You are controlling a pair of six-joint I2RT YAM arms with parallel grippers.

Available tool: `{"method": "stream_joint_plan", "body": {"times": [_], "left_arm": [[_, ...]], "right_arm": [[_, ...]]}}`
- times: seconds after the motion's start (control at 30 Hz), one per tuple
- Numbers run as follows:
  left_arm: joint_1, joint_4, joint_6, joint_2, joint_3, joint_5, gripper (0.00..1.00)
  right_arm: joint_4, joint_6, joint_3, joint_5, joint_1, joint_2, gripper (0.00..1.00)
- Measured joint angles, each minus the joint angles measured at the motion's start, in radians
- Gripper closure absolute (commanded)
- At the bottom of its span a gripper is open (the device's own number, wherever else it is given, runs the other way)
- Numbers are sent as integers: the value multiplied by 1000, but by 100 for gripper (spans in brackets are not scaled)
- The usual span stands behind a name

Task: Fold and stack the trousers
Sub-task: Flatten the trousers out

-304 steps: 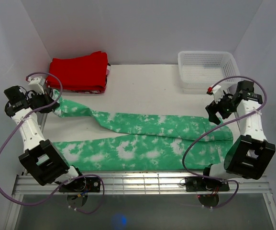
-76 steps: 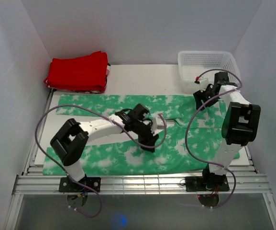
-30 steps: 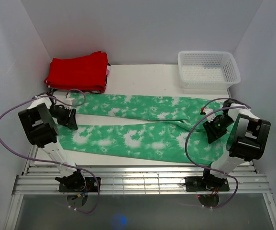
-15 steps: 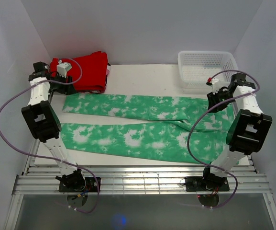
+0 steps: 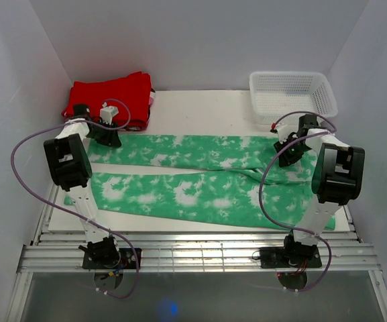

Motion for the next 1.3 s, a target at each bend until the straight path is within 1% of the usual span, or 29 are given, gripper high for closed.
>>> {"method": "stream_joint_plan", "body": {"times": [0.13,0.23,0.27,0.33,0.37,0.43,0.47,0.5,0.57,0.6,0.67,0.7,0.77,0.8,0.83,0.93,1.1,1.17,1.27,1.3], "left_arm": [[60,-36,71,-80,-116,3,50],[117,-111,146,-114,-150,3,41],[133,-138,171,-115,-146,8,35],[155,-208,218,-113,-122,18,29],[161,-252,246,-105,-95,10,25],[168,-344,299,-77,-14,13,2],[173,-399,329,-51,56,17,2],[175,-439,354,-27,131,21,2],[178,-504,407,14,274,33,2],[178,-536,438,34,353,39,2],[177,-568,505,63,475,45,2],[177,-585,559,73,527,45,4],[177,-607,634,79,555,48,7],[177,-621,681,82,557,48,8],[177,-634,729,91,557,49,12],[175,-660,834,145,559,50,16],[173,-671,959,312,589,63,19],[174,-670,974,320,606,74,22],[174,-676,990,324,605,71,38],[174,-678,996,324,602,71,48]], "right_arm": [[43,-69,-76,-2,6,-53,67],[25,-117,-103,-19,9,-76,68],[14,-133,-109,-25,9,-82,68],[-15,-160,-118,-38,9,-94,67],[-39,-171,-120,-43,9,-100,64],[-93,-195,-120,-45,9,-105,60],[-119,-208,-119,-44,8,-107,57],[-142,-219,-115,-44,8,-108,51],[-198,-241,-91,-44,5,-108,42],[-224,-254,-71,-45,2,-108,30],[-266,-275,-6,-48,-6,-108,22],[-278,-287,32,-51,-10,-108,18],[-286,-307,111,-55,-18,-105,15],[-286,-314,138,-55,-24,-103,14],[-288,-324,170,-55,-30,-98,14],[-294,-348,255,-55,-52,-58,13],[-301,-375,341,-54,-106,50,9],[-302,-388,354,-54,-132,76,8],[-307,-420,360,-60,-171,84,9],[-312,-433,368,-69,-184,85,9]]}}
